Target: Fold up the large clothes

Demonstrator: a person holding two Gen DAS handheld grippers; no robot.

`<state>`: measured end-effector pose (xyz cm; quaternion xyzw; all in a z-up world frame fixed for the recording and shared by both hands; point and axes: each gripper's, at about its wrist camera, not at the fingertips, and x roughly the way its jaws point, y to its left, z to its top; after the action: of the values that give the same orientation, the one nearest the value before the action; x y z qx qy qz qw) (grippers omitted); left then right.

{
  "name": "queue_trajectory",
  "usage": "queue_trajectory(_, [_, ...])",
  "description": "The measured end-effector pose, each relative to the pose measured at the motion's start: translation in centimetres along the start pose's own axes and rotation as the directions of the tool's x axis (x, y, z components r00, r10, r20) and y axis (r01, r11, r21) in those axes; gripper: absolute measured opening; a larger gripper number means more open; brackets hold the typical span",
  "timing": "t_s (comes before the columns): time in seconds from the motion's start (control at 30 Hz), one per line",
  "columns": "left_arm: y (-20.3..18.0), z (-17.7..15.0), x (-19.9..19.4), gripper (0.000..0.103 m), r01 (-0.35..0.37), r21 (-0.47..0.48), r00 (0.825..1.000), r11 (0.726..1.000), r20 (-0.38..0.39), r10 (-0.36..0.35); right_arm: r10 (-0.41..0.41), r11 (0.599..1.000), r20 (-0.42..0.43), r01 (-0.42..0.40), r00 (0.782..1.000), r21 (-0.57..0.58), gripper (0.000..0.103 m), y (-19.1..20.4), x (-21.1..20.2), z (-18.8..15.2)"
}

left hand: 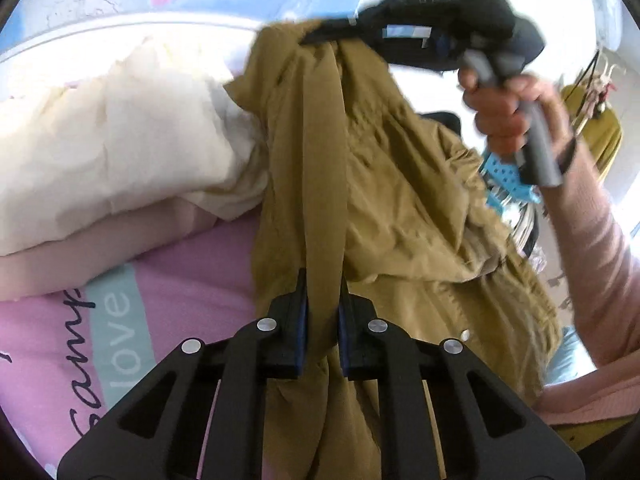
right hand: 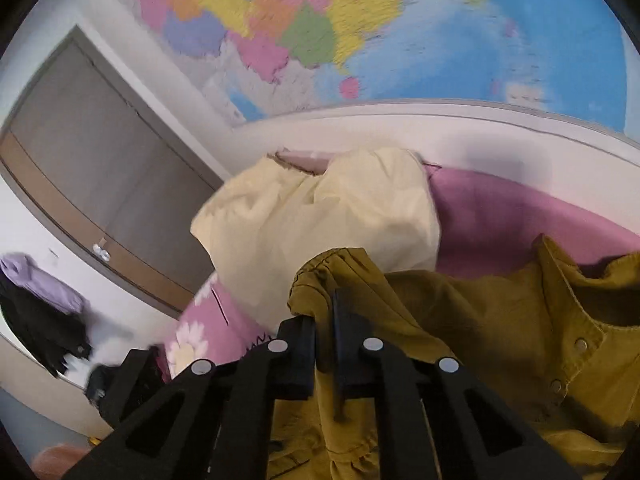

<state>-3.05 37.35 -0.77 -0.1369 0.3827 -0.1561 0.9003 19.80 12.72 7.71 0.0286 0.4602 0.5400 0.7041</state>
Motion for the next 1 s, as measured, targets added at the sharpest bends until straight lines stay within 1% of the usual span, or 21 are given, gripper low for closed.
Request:
queue_trajectory(0.03, [0.2,0.0,-0.1,0.012,0.011,-0.012,1.0,1.0,-0.007,-0.011,0.014,0.999,-0.01,-0.014,1.0,0.043,0.009,-1.2,0.3,-0.3])
queue_trajectory(0.07, [0.4,-0.1,0.3,0.013,0.015,-0.022,0.999,1.0,-0.028,-0.015,-0.002,0.997,-0.033,0.005,0.999,0.082,0.022,-2.2,0.8,-0.5])
queue_trajectory(0.1, [0.5,-0.3,0.6,0.013,0.013,-0.023,0.999,1.0,-0.047,-0.014,-0.033,0.994,-0.056,0.038,0.998,0.1,0.041,-2.9,1.3,-0.9])
queue_trajectory(0.13, [0.7,-0.7,1.0,0.013,-0.004,-0.015,0.998,1.0,-0.065,0.003,-0.072,0.994,-0.058,0.076,0.996,0.082,0.049,-3.2,1.4,-1.4])
queue_trajectory(0.17, [0.8,-1.0,1.3,0.014,-0.009,-0.019,0.997,1.0,-0.077,0.007,-0.095,0.993,-0.053,0.098,0.994,0.061,0.064,-3.2,1.3,-1.9])
queue_trajectory(0.2, [1.2,-1.0,1.3,0.015,-0.001,-0.029,0.997,1.0,-0.083,-0.002,-0.123,0.991,-0.046,0.124,0.991,0.039,0.07,-3.0,1.1,-2.3])
queue_trajectory(0.27, [1.7,-1.2,1.1,0.021,0.029,-0.056,0.996,0.998,-0.084,-0.033,-0.143,0.99,-0.021,0.143,0.989,-0.011,0.074,-2.5,-0.1,-3.4])
queue_trajectory(0.3, [1.5,-1.3,1.0,0.025,0.034,-0.056,0.996,0.998,-0.08,-0.039,-0.147,0.989,-0.009,0.146,0.989,-0.025,0.078,-2.4,-0.8,-4.0])
queue_trajectory(0.37, [1.7,-1.1,0.3,0.039,0.035,-0.051,0.997,0.998,-0.067,-0.038,-0.162,0.986,0.027,0.162,0.986,-0.023,0.087,-3.2,-2.6,-4.9])
queue_trajectory(0.4, [1.8,-0.7,-0.2,0.041,0.028,-0.044,0.998,0.999,-0.054,-0.03,-0.171,0.985,0.043,0.172,0.984,-0.02,0.087,-3.7,-3.9,-5.6])
queue_trajectory(0.5, [1.3,0.6,-0.4,0.05,0.015,-0.031,0.999,0.999,-0.031,-0.016,-0.254,0.967,0.091,0.255,0.963,0.002,0.088,-5.6,-8.8,-9.4])
queue_trajectory(0.53, [1.1,1.2,-0.4,0.054,0.011,-0.025,1.0,1.0,-0.021,-0.011,-0.297,0.955,0.099,0.297,0.95,0.012,0.088,-6.3,-10.2,-10.8])
queue_trajectory(0.57, [1.1,1.9,-0.4,0.054,0.001,-0.013,1.0,1.0,-0.014,-0.001,-0.336,0.942,0.103,0.335,0.936,0.02,0.091,-6.9,-11.5,-12.4])
queue_trajectory(0.6, [0.9,2.8,-0.3,0.054,-0.01,0.003,1.0,1.0,-0.006,0.01,-0.388,0.922,0.096,0.385,0.917,0.043,0.094,-7.9,-13.2,-14.6])
queue_trajectory(0.73, [-0.2,6.1,1.6,0.056,-0.046,0.046,0.999,0.998,-0.007,0.047,-0.502,0.859,0.048,0.492,0.863,0.14,0.095,-10.6,-16.6,-20.9])
queue_trajectory(0.77, [-0.3,7.0,2.1,0.056,-0.057,0.049,0.998,0.997,-0.016,0.058,-0.536,0.836,0.04,0.524,0.843,0.162,0.097,-11.0,-17.2,-22.4])
queue_trajectory(0.8, [-0.5,7.5,2.7,0.056,-0.059,0.052,0.998,0.997,-0.021,0.06,-0.548,0.826,0.032,0.535,0.836,0.176,0.097,-11.3,-17.5,-23.5])
queue_trajectory(0.9, [-0.6,9.2,4.8,0.052,-0.095,0.055,0.994,0.994,-0.046,0.098,-0.525,0.838,0.026,0.512,0.851,0.187,0.097,-11.6,-16.8,-25.4])
queue_trajectory(0.93, [-0.6,9.6,5.4,0.05,-0.101,0.048,0.993,0.994,-0.055,0.103,-0.527,0.839,0.026,0.515,0.85,0.176,0.097,-11.6,-16.1,-25.6])
queue_trajectory(0.97, [-0.6,10.0,5.9,0.049,-0.102,0.042,0.993,0.994,-0.061,0.104,-0.532,0.837,0.028,0.521,0.846,0.166,0.09,-11.6,-15.6,-25.6])
queue_trajectory(1.0, [-0.5,10.2,6.1,0.048,-0.108,0.042,0.992,0.993,-0.061,0.11,-0.513,0.851,0.041,0.502,0.858,0.154,0.048,-11.5,-15.0,-25.4])
